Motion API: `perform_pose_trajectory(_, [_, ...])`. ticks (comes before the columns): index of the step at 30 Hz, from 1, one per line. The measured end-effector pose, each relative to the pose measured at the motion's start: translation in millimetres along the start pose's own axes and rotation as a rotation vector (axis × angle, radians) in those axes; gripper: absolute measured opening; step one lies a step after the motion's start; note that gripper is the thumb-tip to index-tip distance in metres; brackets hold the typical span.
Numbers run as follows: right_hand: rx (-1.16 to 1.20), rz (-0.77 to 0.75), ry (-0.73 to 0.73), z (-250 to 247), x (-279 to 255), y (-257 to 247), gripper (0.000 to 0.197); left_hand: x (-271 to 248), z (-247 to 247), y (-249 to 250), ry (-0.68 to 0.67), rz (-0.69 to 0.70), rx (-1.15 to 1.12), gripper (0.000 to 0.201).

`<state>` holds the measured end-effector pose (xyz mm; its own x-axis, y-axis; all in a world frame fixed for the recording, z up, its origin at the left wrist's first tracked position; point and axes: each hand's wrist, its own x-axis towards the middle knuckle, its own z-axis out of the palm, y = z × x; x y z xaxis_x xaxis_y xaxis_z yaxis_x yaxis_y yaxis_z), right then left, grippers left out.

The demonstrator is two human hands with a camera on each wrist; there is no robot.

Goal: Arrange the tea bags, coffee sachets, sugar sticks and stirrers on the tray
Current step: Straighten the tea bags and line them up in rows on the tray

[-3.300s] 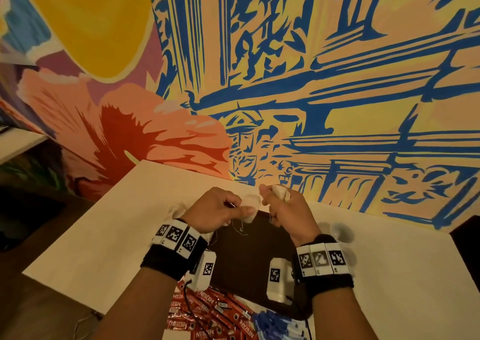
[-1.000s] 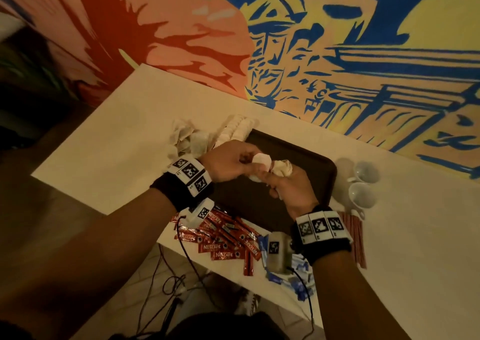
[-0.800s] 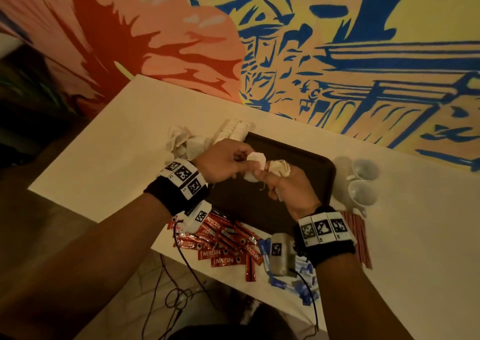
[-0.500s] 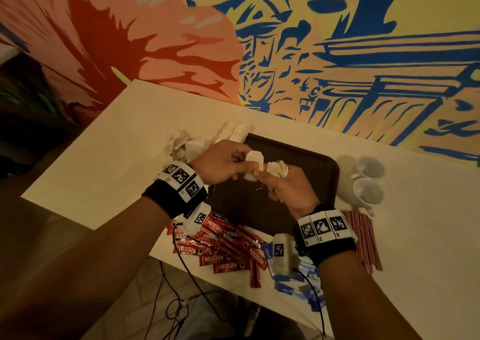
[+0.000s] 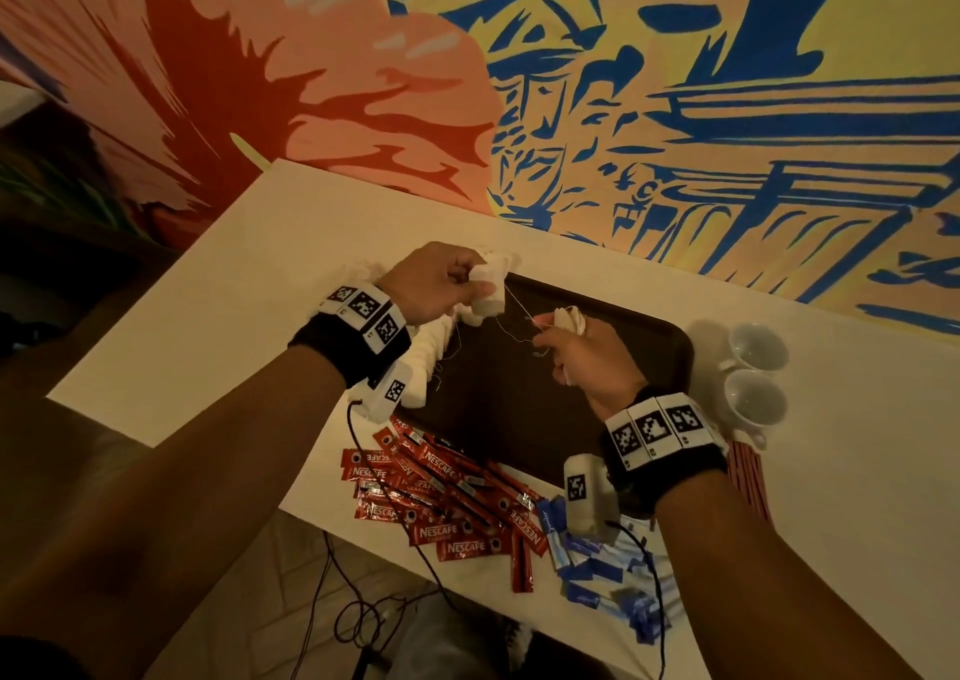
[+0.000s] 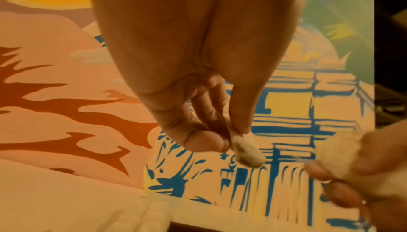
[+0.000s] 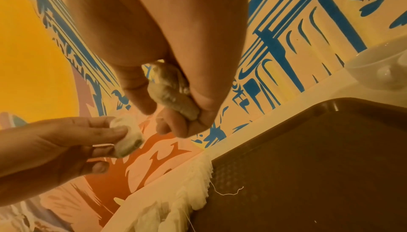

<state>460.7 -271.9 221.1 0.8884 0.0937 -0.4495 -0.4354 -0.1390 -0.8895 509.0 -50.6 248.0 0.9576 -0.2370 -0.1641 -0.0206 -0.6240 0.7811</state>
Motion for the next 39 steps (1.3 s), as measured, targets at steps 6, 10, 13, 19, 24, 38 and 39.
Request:
perform_pose_trajectory(6, [0.003, 0.087, 0.006, 1, 8, 3, 0.030, 43, -5, -42, 0.029, -0.092, 0.347, 0.028])
perform_pose_trajectory(10, [0.008, 0.087, -0.012, 1, 19, 8, 0.028, 66, 9, -68, -0.087, -0.136, 0.469, 0.036])
perform_pose_trajectory(13, [0.056, 0.082, -0.051, 0, 24, 14, 0.028, 81, 22, -83, -0.150, -0.149, 0.533, 0.040])
perform_pose_trajectory(19, [0.077, 0.071, -0.109, 1, 21, 17, 0.032, 98, 40, -103, -0.219, -0.168, 0.593, 0.040])
perform_pose_trajectory(24, [0.127, 0.056, -0.116, -2, 20, 23, 0.030, 98, 44, -107, -0.143, -0.163, 0.608, 0.030])
perform_pose_trajectory(38, [0.266, 0.089, -0.223, -13, 18, 10, 0.033, 70, 34, -59, 0.083, 0.041, 0.349, 0.015])
perform_pose_trajectory(39, [0.259, 0.085, -0.229, -13, 19, 10, 0.034, 67, 34, -55, 0.073, 0.061, 0.330, 0.015])
